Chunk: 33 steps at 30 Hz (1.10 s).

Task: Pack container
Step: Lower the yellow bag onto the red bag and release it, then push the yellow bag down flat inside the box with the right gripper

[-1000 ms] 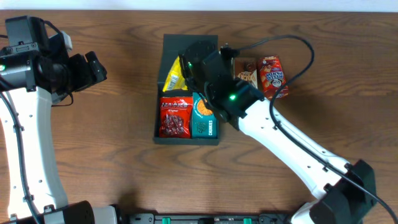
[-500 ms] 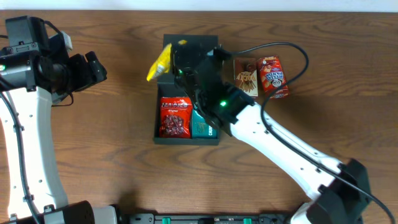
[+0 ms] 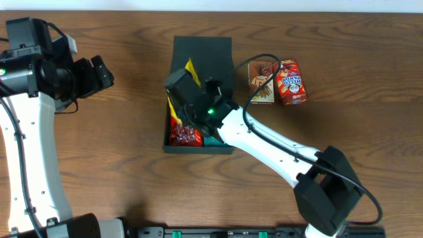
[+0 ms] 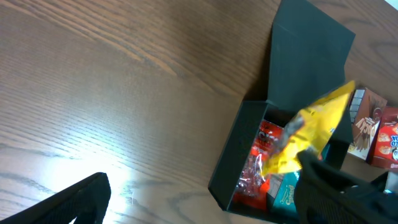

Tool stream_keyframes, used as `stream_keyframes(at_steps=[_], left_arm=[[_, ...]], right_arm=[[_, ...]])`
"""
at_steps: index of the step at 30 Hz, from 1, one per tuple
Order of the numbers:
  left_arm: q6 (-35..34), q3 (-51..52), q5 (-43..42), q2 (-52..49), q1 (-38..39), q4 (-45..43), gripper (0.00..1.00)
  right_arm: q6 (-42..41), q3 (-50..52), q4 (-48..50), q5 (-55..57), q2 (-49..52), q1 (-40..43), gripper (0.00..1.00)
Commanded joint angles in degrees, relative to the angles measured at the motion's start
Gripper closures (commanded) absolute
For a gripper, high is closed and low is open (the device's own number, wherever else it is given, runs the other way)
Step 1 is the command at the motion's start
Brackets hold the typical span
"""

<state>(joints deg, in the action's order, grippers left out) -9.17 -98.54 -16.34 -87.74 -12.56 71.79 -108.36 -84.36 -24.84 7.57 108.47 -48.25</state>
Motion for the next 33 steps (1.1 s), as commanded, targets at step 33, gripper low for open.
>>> stream_keyframes(at_steps=[33], left_arm=[[-0.3,0.3,-0.2,-0.3,-0.2,-0.7,0.04]], right_arm=[[82.8,-0.1,-14.6,-13.9,-1.5,-0.1,0.98]])
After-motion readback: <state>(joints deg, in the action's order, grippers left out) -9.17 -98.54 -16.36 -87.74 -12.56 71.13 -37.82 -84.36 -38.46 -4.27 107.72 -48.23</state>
